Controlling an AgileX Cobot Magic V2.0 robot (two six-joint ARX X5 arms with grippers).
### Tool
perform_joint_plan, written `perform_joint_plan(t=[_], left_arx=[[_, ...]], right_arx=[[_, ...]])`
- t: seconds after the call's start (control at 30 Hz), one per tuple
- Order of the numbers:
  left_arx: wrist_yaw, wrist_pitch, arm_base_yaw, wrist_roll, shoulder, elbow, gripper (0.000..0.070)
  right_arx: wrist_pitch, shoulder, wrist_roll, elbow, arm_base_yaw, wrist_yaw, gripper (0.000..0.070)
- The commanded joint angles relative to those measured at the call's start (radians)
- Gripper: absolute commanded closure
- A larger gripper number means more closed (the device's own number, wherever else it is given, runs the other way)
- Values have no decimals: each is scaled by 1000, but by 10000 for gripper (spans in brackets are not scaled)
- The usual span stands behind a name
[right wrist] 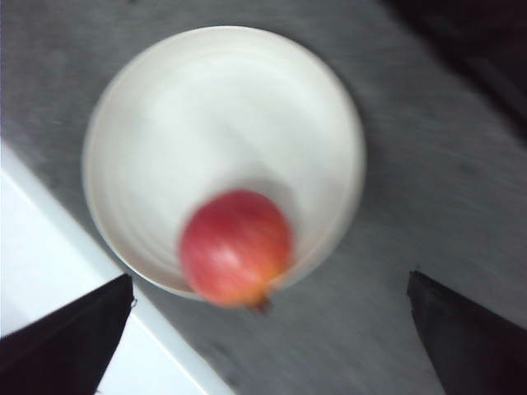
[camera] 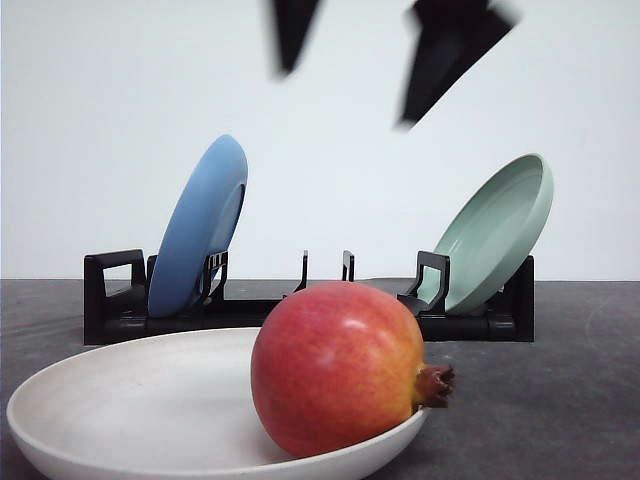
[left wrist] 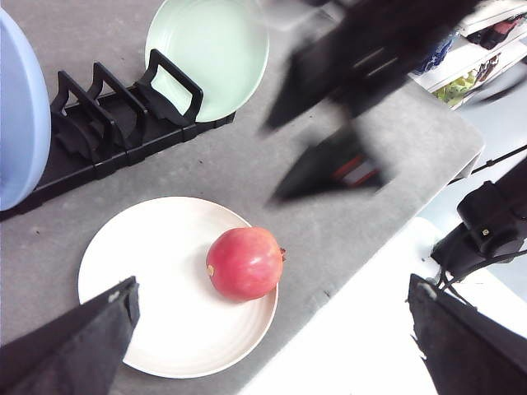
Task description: Place pomegranate in white plate
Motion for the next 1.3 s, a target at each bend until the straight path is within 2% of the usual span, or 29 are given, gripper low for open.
perform_joint_plan(t=[0.0, 0.27, 0.33, 0.53, 0.67, 0.8, 0.93, 0.97, 1.0, 1.03, 1.07, 1.1, 1.13, 1.27], left_arx=[[-6, 5, -15, -6, 5, 15, 64], [-10, 5, -14, -5, 5, 15, 64], [-38, 6, -15, -4, 5, 15, 64], [-154, 28, -15, 8, 5, 15, 64], [-216, 52, -14, 35, 6, 15, 65], [-242, 69, -14, 50, 6, 15, 65], [-256, 77, -14, 76, 6, 15, 70], [-261, 77, -14, 80, 5, 15, 85], [-262, 76, -14, 84, 5, 15, 165], [-262, 73, -15, 93, 6, 15, 365], [-262, 72, -15, 107, 6, 15, 630], [-263, 71, -15, 114, 5, 15, 678], [-266, 69, -14, 120, 6, 15, 690], [-299, 67, -15, 121, 6, 15, 700]], right_arx=[[-20, -53, -9, 20, 0, 32, 0], [-49, -366, -6, -32, -48, 63, 0], [-34, -452, 15, -68, -53, 70, 0], [112, -731, 83, -271, -53, 88, 0], [235, -891, 100, -418, -52, 88, 0], [311, -984, 116, -515, -52, 89, 0], [321, -1000, 116, -533, -52, 88, 0], [321, -1000, 116, -533, -52, 88, 0], [321, -999, 116, -533, -52, 88, 0], [320, -999, 116, -533, -52, 88, 95], [319, -999, 116, -533, -52, 88, 309], [317, -999, 114, -533, -52, 88, 588], [315, -999, 113, -533, -52, 91, 677], [313, -999, 114, -533, -52, 115, 678]])
